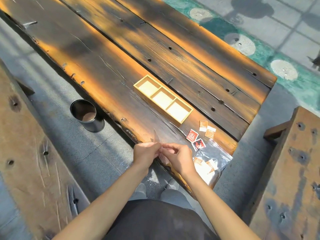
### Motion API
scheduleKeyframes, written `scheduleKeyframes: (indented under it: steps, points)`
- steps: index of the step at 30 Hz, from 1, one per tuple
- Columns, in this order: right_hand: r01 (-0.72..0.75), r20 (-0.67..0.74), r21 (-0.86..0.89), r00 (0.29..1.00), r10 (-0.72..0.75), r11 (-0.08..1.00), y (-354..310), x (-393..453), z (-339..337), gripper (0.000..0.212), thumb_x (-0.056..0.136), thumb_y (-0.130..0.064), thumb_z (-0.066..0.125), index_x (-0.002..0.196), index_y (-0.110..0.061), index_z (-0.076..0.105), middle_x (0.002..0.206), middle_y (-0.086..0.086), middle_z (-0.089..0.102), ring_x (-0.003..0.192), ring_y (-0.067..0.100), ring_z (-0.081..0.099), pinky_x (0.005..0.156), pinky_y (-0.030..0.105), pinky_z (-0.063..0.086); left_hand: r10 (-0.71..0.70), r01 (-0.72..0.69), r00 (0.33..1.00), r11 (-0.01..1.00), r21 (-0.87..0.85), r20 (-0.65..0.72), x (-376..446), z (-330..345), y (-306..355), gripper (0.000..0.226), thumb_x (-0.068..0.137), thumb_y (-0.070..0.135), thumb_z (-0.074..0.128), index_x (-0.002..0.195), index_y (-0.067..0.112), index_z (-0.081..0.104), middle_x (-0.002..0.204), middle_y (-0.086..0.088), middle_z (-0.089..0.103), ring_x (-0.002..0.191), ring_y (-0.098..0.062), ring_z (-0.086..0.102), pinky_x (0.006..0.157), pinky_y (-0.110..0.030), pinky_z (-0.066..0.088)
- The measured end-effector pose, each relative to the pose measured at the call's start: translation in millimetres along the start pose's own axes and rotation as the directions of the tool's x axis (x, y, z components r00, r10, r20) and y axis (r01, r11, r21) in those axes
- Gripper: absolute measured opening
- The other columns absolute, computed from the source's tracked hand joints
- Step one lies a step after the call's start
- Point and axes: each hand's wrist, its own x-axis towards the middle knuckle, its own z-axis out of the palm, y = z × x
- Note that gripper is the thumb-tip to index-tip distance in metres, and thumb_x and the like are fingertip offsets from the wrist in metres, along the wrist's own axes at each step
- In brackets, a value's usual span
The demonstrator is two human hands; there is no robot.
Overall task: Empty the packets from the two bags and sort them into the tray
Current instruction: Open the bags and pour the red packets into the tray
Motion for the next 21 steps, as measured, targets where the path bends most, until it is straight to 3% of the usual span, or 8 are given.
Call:
scheduleKeyframes:
  steps: [5, 8, 11, 14, 21]
  points:
    - [-0.013, -0.009, -0.016, 1.000, 0.013, 1.000, 0.8, 6.9, -1.2, 0.015, 0.086, -0.025, 0.083, 0.099, -0.019, 0.082, 0.073, -0.024, 0.075, 0.075, -0.014, 0.069, 0.069, 0.005, 0.049, 0.029, -0.030, 0.998, 0.999, 0.020, 0.049, 7.2, -0.7, 2.6, 0.009, 0.086, -0.005, 0.069, 0.084, -0.003, 0.078, 0.075, -0.010, 0.079, 0.072, -0.014, 0.078, 0.060, -0.012, 0.056]
    - [-0.012, -0.003, -0.122, 1.000, 0.012, 0.992, 1.7, 10.7, -4.4, 0.019, 0.086, -0.034, 0.082, 0.101, -0.023, 0.083, 0.087, -0.014, 0.080, 0.080, -0.010, 0.070, 0.072, 0.007, 0.049, 0.027, -0.034, 0.993, 0.998, 0.058, 0.111, 12.5, 1.6, 1.0, 0.012, 0.089, 0.002, 0.069, 0.088, -0.006, 0.078, 0.085, -0.015, 0.080, 0.085, -0.026, 0.079, 0.082, -0.032, 0.063]
    - [0.041, -0.007, -0.203, 0.999, -0.043, 0.978, 1.4, 13.3, -9.4, 0.015, 0.087, -0.033, 0.081, 0.098, -0.024, 0.083, 0.082, -0.015, 0.078, 0.077, -0.010, 0.071, 0.076, 0.015, 0.056, 0.008, -0.018, 0.995, 0.995, 0.095, 0.098, 22.6, 4.8, -2.2, 0.014, 0.085, 0.015, 0.078, 0.084, 0.001, 0.080, 0.085, -0.015, 0.080, 0.087, -0.032, 0.078, 0.094, -0.049, 0.059]
    - [0.128, 0.005, -0.239, 0.991, -0.131, 0.962, 1.0, 16.6, -15.7, 0.013, 0.090, -0.030, 0.076, 0.098, -0.025, 0.084, 0.080, -0.013, 0.079, 0.073, -0.010, 0.071, 0.072, 0.016, 0.058, 0.018, -0.024, 0.997, 0.996, 0.081, 0.072, 28.6, 10.2, -1.8, 0.012, 0.082, 0.017, 0.083, 0.087, 0.007, 0.081, 0.085, -0.013, 0.081, 0.092, -0.031, 0.077, 0.088, -0.038, 0.061]
    - [0.111, 0.008, -0.084, 0.994, -0.110, 0.990, 5.8, 32.9, -38.3, 0.015, 0.094, -0.025, 0.070, 0.088, -0.026, 0.085, 0.074, -0.017, 0.078, 0.070, -0.004, 0.072, 0.067, 0.011, 0.053, 0.022, -0.032, 0.992, 0.997, 0.076, 0.125, 35.1, 28.2, -1.4, 0.017, 0.087, 0.019, 0.077, 0.096, 0.004, 0.078, 0.082, -0.006, 0.078, 0.081, -0.016, 0.072, 0.080, -0.026, 0.062]
